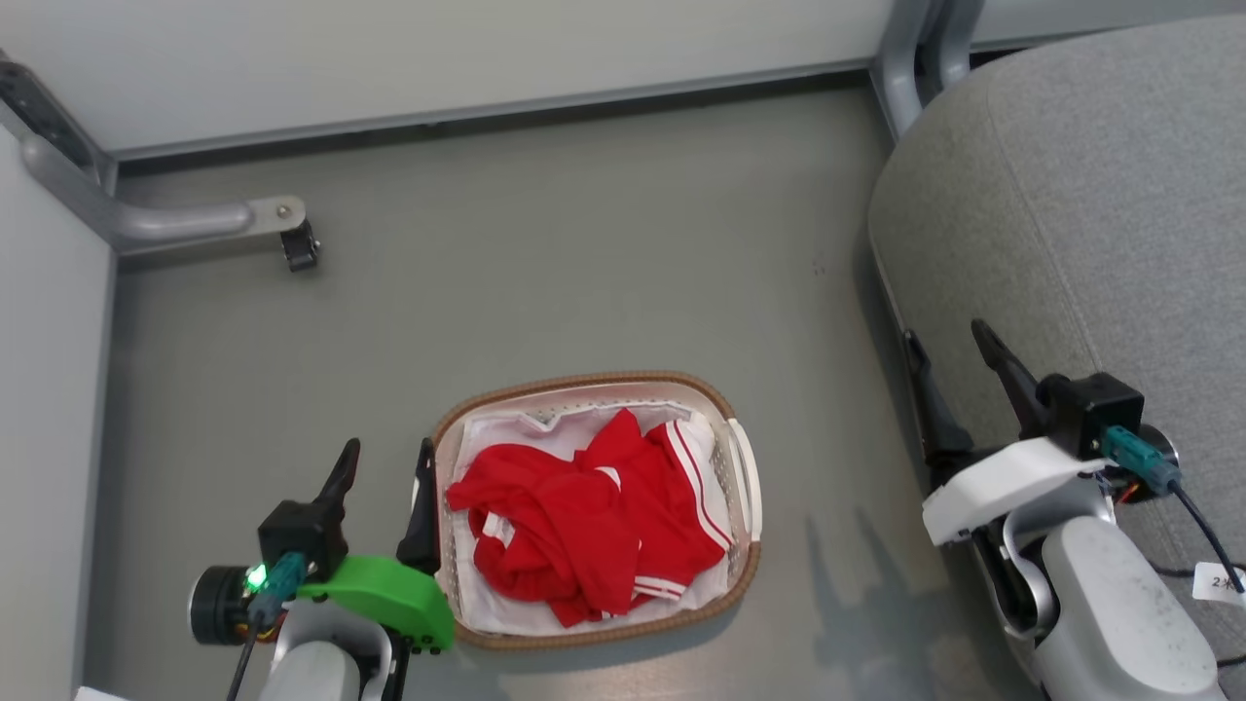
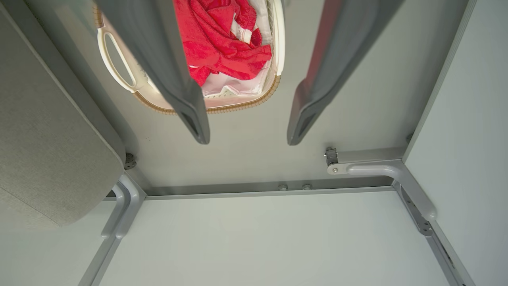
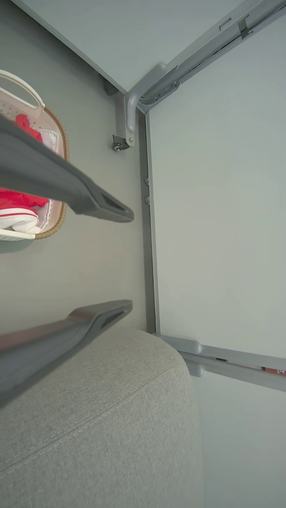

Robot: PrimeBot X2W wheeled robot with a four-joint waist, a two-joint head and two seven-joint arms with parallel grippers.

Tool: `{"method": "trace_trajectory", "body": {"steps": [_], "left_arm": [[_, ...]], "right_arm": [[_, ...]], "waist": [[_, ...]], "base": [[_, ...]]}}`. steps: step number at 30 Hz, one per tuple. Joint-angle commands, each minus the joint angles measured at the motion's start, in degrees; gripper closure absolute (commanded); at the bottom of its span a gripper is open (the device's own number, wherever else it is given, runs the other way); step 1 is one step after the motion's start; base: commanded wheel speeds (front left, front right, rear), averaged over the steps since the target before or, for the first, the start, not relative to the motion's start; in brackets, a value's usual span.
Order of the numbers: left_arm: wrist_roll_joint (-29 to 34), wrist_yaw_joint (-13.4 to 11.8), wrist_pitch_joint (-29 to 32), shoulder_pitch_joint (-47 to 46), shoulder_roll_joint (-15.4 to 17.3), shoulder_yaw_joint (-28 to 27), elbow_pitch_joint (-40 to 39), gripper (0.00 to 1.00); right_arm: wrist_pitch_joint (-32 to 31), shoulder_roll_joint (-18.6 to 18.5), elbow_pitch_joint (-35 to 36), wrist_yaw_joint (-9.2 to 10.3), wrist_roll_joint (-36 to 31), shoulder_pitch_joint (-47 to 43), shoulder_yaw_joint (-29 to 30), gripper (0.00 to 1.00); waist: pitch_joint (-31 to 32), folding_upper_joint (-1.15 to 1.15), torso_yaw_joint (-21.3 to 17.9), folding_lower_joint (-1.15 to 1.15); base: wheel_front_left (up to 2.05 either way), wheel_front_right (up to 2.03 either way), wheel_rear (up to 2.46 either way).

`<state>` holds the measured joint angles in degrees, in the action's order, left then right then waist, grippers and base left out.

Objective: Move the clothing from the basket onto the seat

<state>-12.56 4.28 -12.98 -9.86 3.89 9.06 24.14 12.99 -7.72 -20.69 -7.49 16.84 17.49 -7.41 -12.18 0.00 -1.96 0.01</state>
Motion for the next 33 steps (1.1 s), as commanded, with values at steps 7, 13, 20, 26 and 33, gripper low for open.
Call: {"method": "trace_trajectory", "body": {"steps": [7,13,20,26,33], "left_arm": [[2.79,2.28,-1.16,-10.32,-0.5,2.76,9.86,0.0],[5.35,2.66,-1.8,-18.14,-0.7,5.36,18.74,0.0],[4.38,2.93,-1.74,-26.68,-0.77,9.59,33.62,0.0],[0.66,3.11,0.92,-31.37,-0.75,14.05,40.6,0.0],[-3.84,2.14,4.09,-34.78,-0.78,16.72,43.8,0.0]], "right_arm": [[1.15,-0.54,3.3,0.01,-3.66,6.68,-1.93,0.0],[1.8,-0.15,5.22,0.01,-5.78,10.13,-3.16,0.0],[2.28,0.2,6.16,0.01,-7.95,12.47,-4.41,0.0],[2.29,0.3,6.42,0.01,-7.75,13.02,-4.54,0.0],[2.29,0.56,6.71,0.01,-7.49,14.16,-5.01,0.0]], "waist": [[-13.91,0.0,-4.56,-0.01],[-21.06,0.0,-6.05,-0.01],[-27.93,0.0,-8.22,-0.01],[-30.86,0.0,-9.04,-0.01],[-33.64,0.0,-9.91,-0.01]], "base": [[0.0,0.0,0.0],[0.0,0.0,0.0],[0.0,0.0,0.0],[0.0,0.0,0.0],[0.0,0.0,0.0]]}}
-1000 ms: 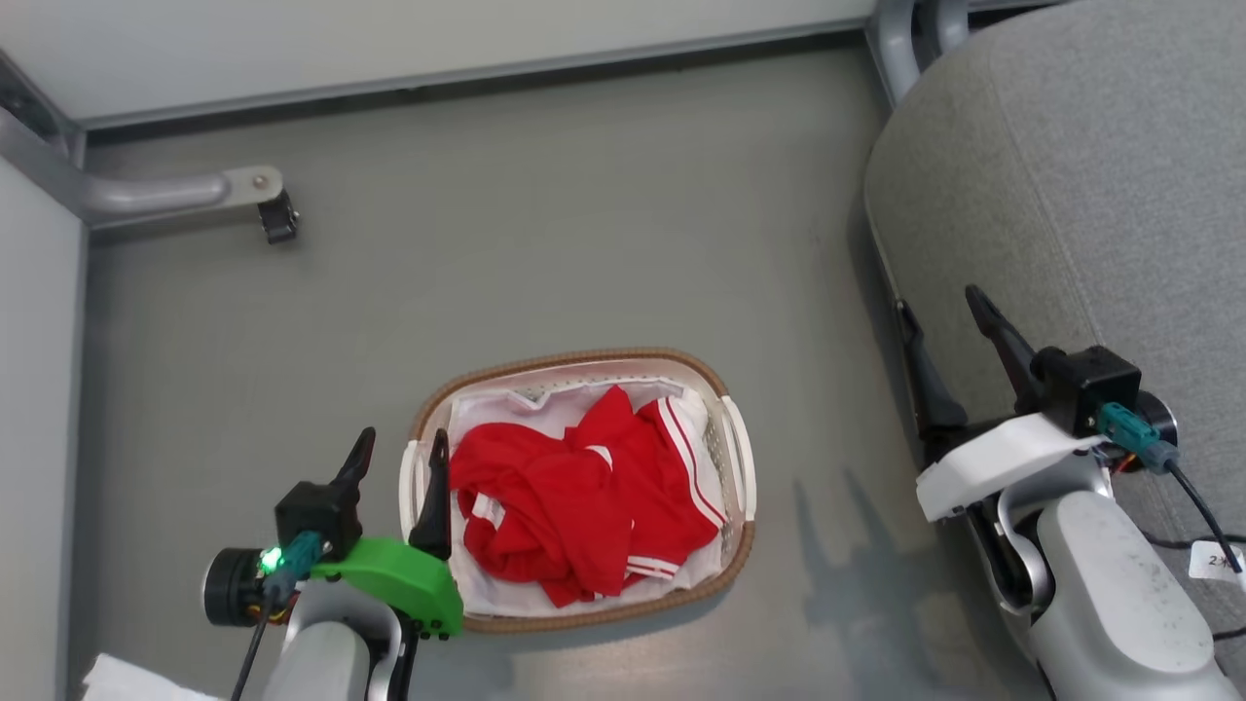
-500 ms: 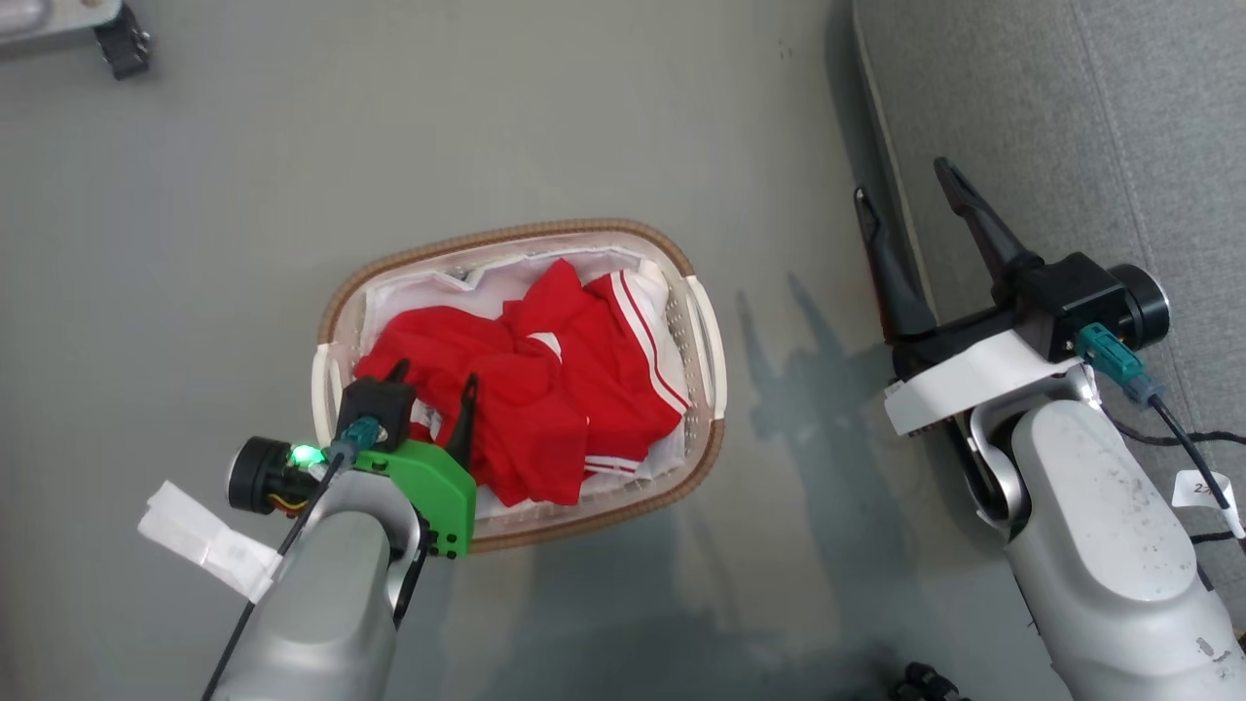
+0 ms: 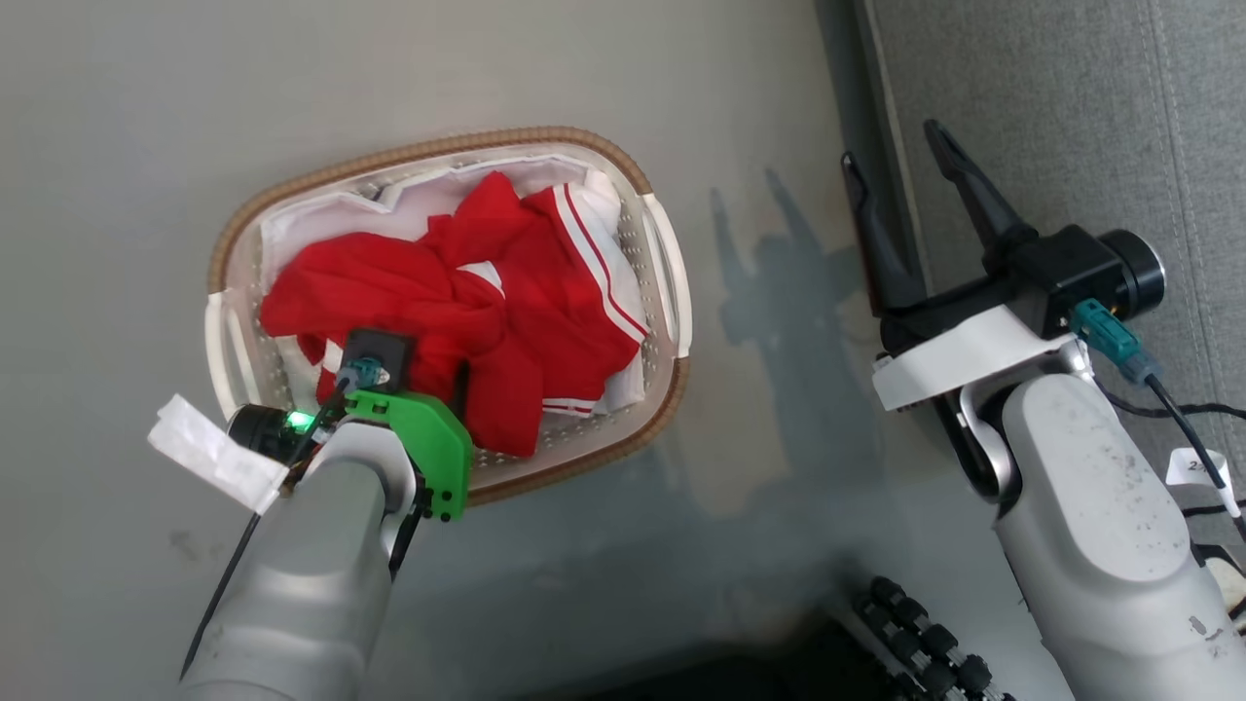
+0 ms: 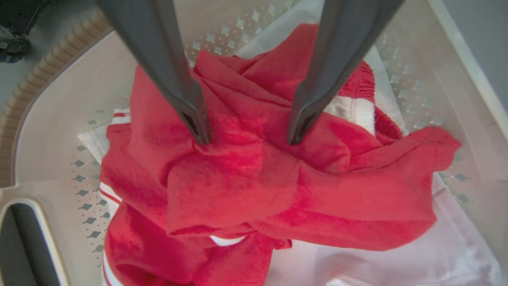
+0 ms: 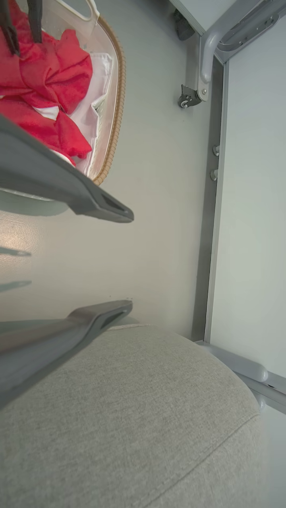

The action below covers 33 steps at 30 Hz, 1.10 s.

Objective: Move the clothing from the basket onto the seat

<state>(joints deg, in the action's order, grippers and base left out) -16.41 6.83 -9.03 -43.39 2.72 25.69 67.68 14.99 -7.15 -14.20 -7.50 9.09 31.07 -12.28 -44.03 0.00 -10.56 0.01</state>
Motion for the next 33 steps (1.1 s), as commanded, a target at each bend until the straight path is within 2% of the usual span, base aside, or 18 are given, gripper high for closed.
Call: {"method": "trace_trajectory", "body": {"steps": [1,12,23,24,25,26,33], "left_arm": [[-0.12,-0.98,0.36,-1.96,0.4,0.46,0.55,0.0],[1.36,-5.39,3.18,-10.11,1.06,2.67,4.72,0.0],[2.61,-5.83,6.52,-11.59,1.85,5.21,6.04,0.0],[2.64,-5.67,6.53,-11.21,1.84,5.37,6.08,0.51],[2.18,-5.48,6.25,-10.92,1.79,5.14,6.08,0.78],[1.83,-5.46,5.87,-10.54,1.74,4.98,6.07,1.0],[0.4,-5.08,-0.22,-8.76,0.95,4.88,5.51,1.0]], "right_arm": [[0.28,-0.05,0.23,0.02,0.07,0.9,-0.74,0.0],[0.28,0.87,2.31,0.02,0.16,3.82,-1.18,0.0],[0.28,1.75,2.33,0.02,-0.01,3.63,-0.95,0.0],[0.28,1.85,2.19,0.02,0.01,3.47,-0.97,0.0],[0.28,1.88,2.08,0.02,0.0,3.27,-0.91,0.0],[0.28,1.88,1.93,0.02,-0.03,3.01,-0.8,0.0],[0.28,0.89,0.48,0.02,0.26,2.24,-0.05,0.0]], "waist": [[-2.23,0.0,-1.58,-0.01],[-7.32,0.0,-3.98,-0.01],[-9.34,0.0,-3.87,-0.01],[-9.12,0.0,-3.86,-0.01],[-8.91,0.0,-3.8,-0.01],[-8.61,0.0,-3.7,-0.01],[-4.94,0.0,-2.31,-0.01]], "base": [[0.0,0.0,0.0],[0.0,0.0,0.0],[0.0,0.0,0.0],[0.0,0.0,0.0],[0.0,0.0,0.0],[0.0,0.0,0.0],[0.0,0.0,0.0]]}}
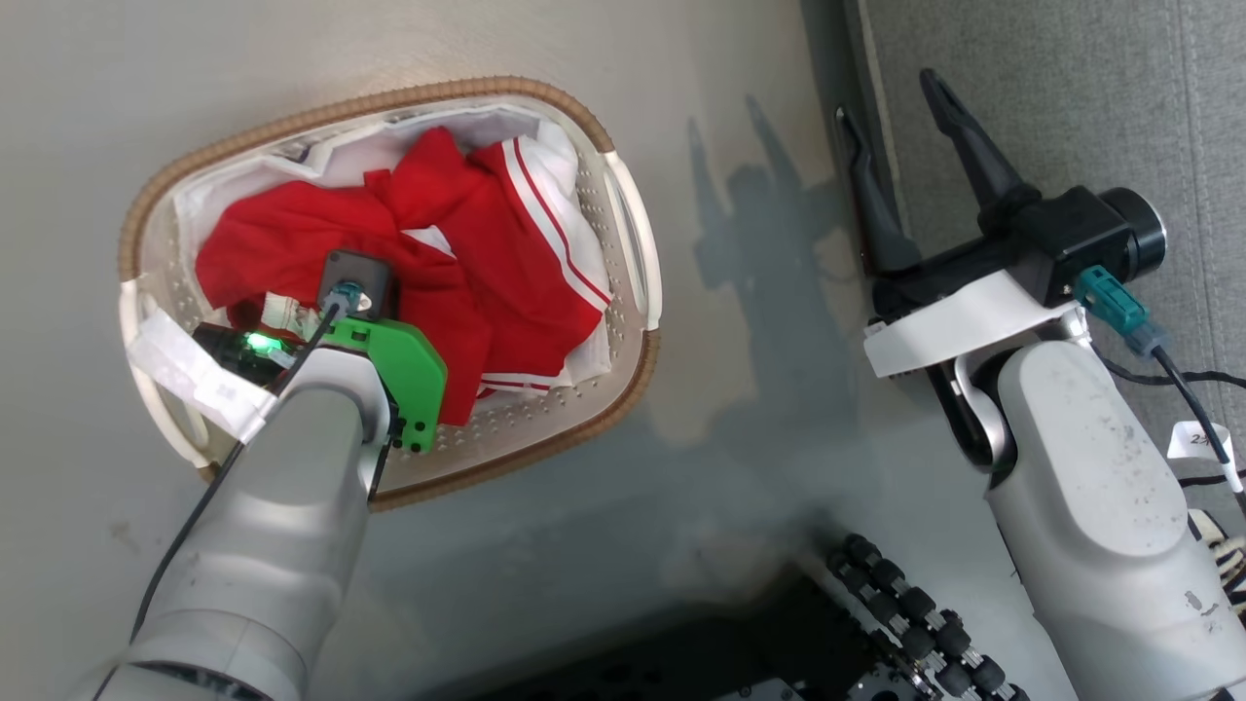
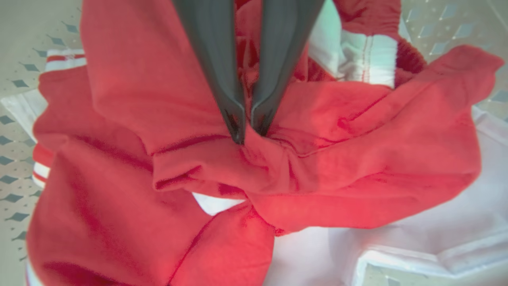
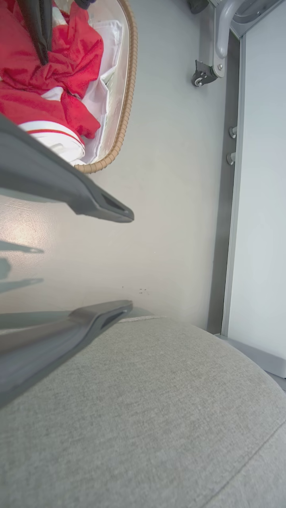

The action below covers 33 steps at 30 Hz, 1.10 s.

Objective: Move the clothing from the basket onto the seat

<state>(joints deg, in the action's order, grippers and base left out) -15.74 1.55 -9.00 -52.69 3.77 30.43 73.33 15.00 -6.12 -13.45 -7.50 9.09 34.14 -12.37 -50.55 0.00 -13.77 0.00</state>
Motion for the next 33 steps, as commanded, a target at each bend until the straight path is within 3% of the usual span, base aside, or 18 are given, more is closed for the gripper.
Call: {"method": "trace_trajectory", "body": {"steps": [1,12,33], "left_arm": [[-0.39,0.43,-1.33,1.1,-0.19,0.24,-0.08,1.0],[-4.34,2.47,-6.25,9.41,-0.73,-0.93,-3.78,1.0],[-1.67,4.01,-6.15,28.68,-0.51,-10.28,-37.33,1.0]], "right_arm": [[0.27,-0.28,-0.48,0.02,0.17,-0.96,-0.12,0.0],[0.27,-1.16,-2.69,0.03,0.54,-4.78,-1.0,0.0],[0.27,-0.77,-5.28,0.03,1.72,-15.78,-1.13,0.0]], "waist": [[2.44,0.0,1.29,0.0],[14.41,0.0,5.48,0.0],[34.56,0.0,11.78,0.0]], "base": [[0.0,0.0,0.0],[0.0,0.0,0.0],[0.0,0.0,0.0]]}}
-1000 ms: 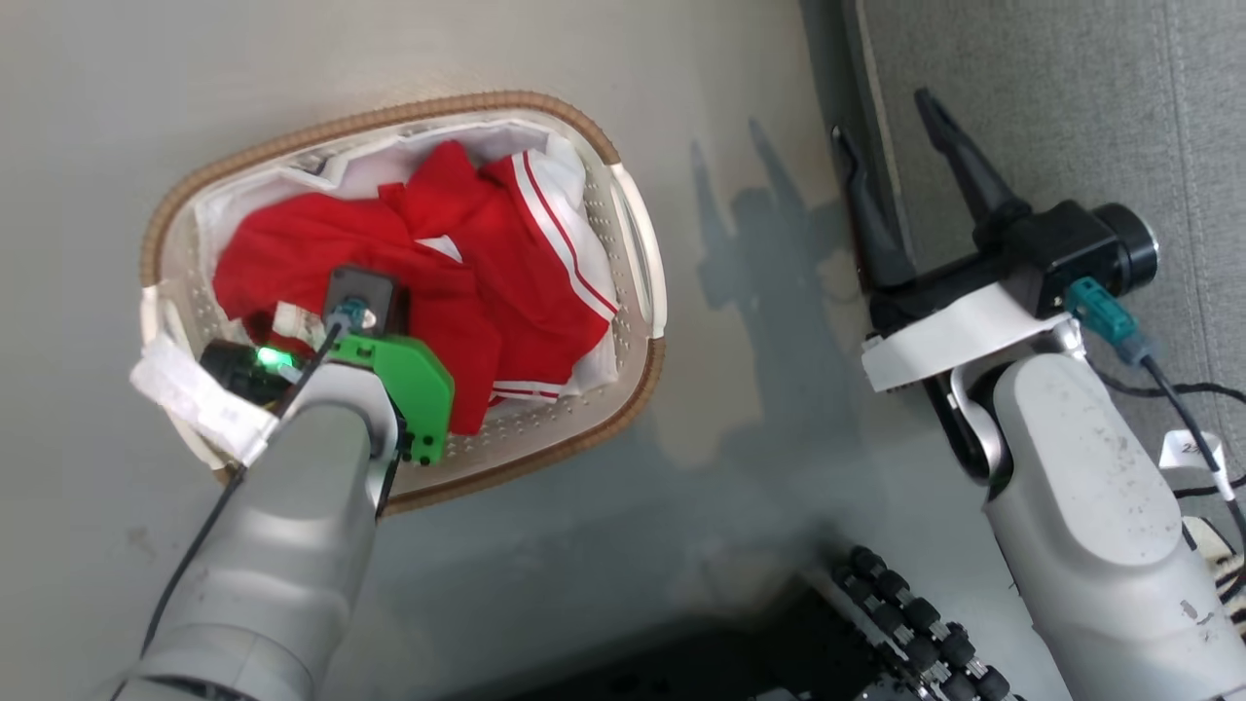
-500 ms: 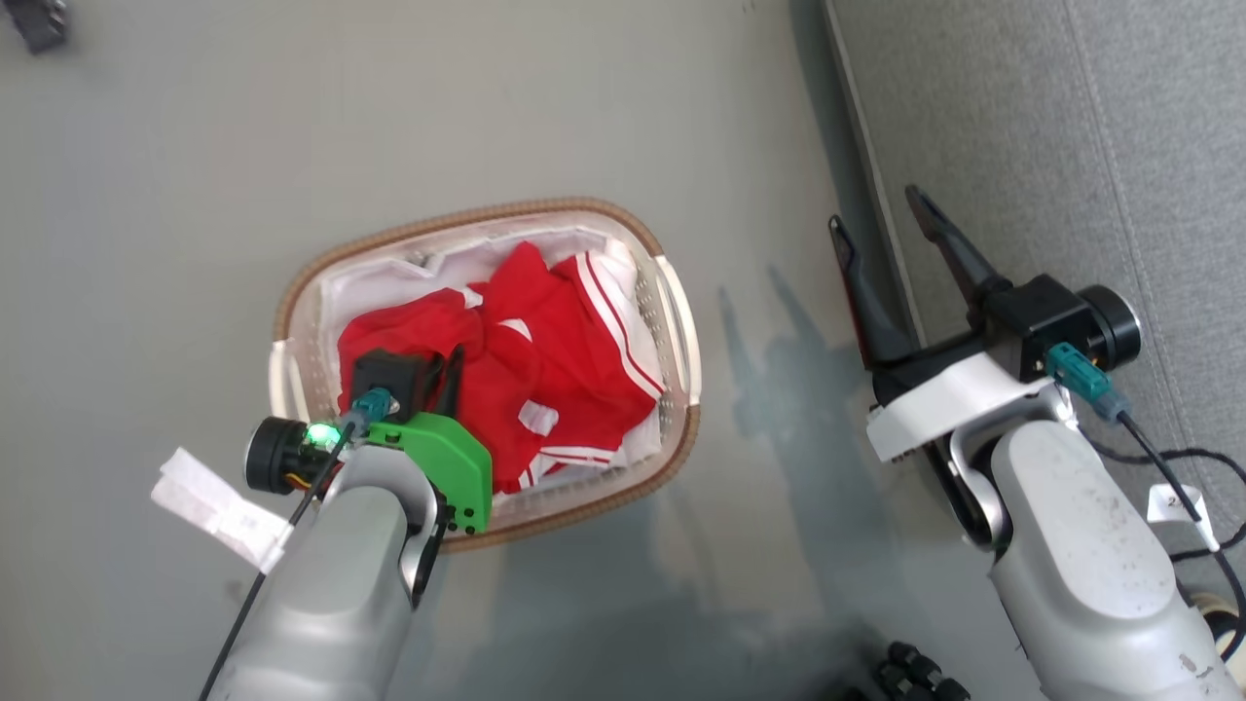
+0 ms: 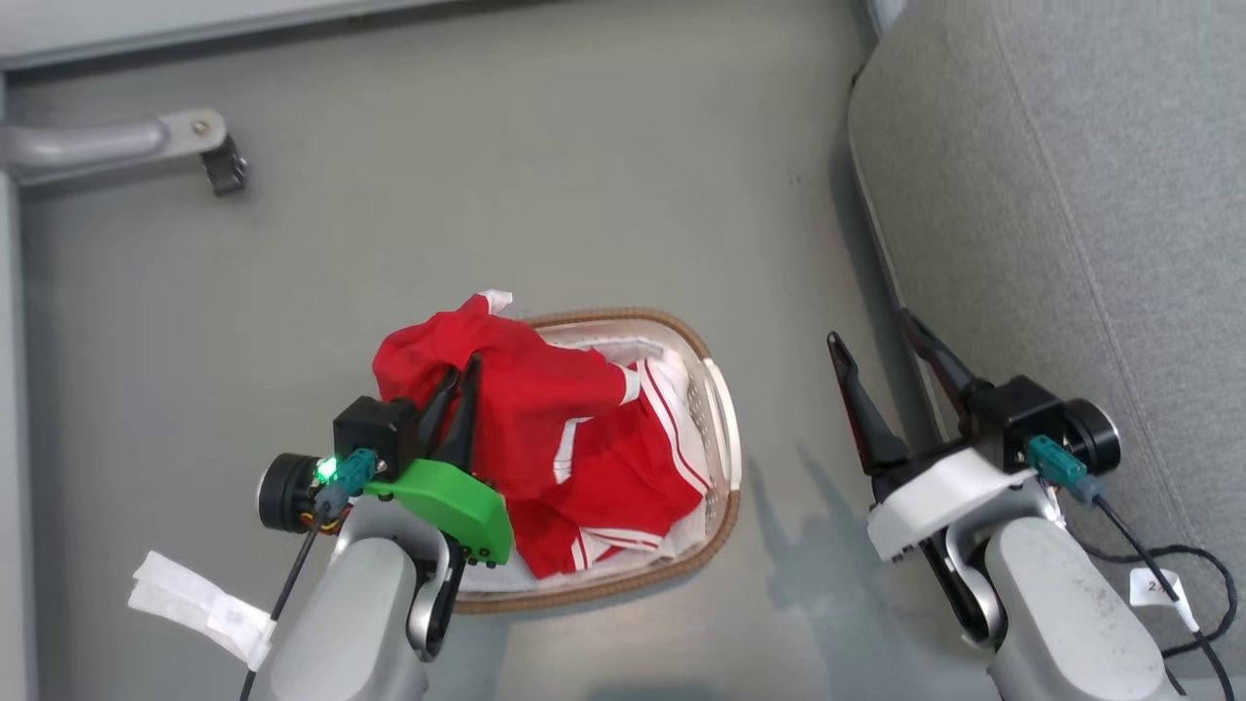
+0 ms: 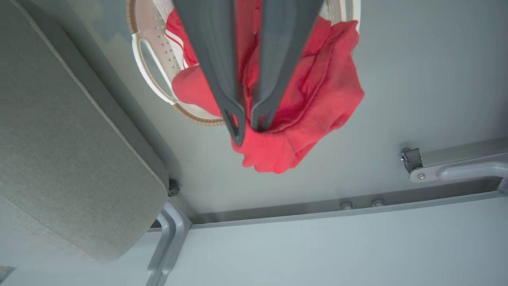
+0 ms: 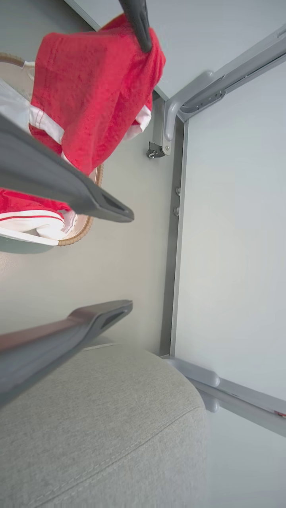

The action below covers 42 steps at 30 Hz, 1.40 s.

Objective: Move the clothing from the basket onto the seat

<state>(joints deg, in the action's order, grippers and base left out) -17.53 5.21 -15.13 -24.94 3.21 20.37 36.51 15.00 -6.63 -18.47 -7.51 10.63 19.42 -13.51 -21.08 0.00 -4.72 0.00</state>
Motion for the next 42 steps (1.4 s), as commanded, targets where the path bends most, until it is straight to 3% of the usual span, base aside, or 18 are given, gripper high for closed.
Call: {"method": "trace_trajectory", "body": {"steps": [1,11,25,35,42], "left_arm": [[0.36,0.36,-0.02,1.68,0.02,-0.42,-1.78,1.0],[1.52,1.32,-0.03,5.37,-0.2,-0.46,-11.78,1.0],[-0.5,0.22,-0.03,4.41,-0.2,4.31,-22.86,1.0],[-1.5,-0.35,-0.03,4.96,-0.2,8.36,-22.14,1.0],[-3.6,-0.28,-0.03,4.64,-0.21,12.47,-22.93,1.0]], "right_arm": [[0.27,-0.25,-0.31,0.04,0.26,-1.63,0.01,0.0],[0.27,-0.08,-1.07,0.04,0.51,-6.42,-0.38,0.0],[0.27,-1.06,-0.04,0.04,0.35,-7.32,-4.17,0.0],[0.27,-5.65,5.35,0.05,2.81,2.9,-19.92,0.0],[0.27,-6.83,0.54,0.05,5.39,11.01,-29.29,0.0]], "waist": [[6.04,0.0,2.97,0.0],[13.39,0.0,4.01,0.0],[15.66,0.0,4.68,0.0],[15.58,0.0,5.95,0.0],[15.72,0.0,7.91,0.0]], "base": [[0.0,0.0,0.0],[0.0,0.0,0.0],[0.0,0.0,0.0],[0.0,0.0,0.0],[0.0,0.0,0.0]]}}
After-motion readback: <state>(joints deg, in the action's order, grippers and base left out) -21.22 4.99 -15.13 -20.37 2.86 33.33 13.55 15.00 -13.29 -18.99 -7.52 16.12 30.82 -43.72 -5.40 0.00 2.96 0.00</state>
